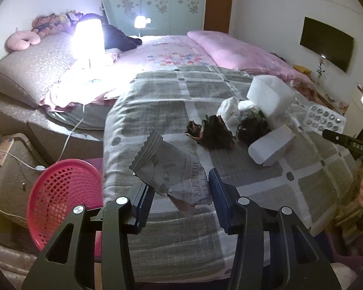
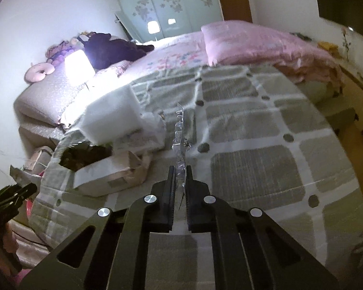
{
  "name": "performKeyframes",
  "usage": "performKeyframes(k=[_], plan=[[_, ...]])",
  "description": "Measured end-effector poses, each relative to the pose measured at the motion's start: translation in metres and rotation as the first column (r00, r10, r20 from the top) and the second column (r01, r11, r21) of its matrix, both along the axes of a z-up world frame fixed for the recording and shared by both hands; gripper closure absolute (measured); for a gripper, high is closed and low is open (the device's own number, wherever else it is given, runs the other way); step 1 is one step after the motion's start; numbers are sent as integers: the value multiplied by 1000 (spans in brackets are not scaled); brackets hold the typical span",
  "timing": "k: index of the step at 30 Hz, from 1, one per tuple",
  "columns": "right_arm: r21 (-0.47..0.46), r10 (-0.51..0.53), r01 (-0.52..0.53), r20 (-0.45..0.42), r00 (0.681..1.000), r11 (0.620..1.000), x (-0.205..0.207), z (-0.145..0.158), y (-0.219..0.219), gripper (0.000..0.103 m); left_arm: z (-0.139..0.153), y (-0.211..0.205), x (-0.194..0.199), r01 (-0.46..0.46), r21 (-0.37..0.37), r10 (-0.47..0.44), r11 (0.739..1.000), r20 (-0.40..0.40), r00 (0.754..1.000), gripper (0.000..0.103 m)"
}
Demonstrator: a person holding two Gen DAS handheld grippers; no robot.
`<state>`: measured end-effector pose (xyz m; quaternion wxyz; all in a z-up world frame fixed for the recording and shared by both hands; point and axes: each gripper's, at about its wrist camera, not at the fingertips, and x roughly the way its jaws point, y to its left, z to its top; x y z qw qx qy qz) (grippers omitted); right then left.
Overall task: Collect trash
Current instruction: 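Grasp the pill blister pack with the right tool, then carry the wrapper and blister pack to the pink basket and release both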
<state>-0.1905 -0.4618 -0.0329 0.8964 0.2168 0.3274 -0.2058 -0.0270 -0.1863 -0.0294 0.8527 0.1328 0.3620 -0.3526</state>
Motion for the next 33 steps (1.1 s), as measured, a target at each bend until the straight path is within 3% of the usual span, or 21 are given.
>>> performKeyframes(k=[14,24,33], plan=[[-87,204,-197,82,976,977,28,44,73,95,25,61,21,-123,-27,124,992,50,991,60],[-110,421,-414,55,905,904,93,49,144,95,22,99,42,-226,-31,228,974,42,973,60],[-90,560,-557,18,828,826,155,40,199,95,2,122,67,-337,7,337,941,30,941,60]])
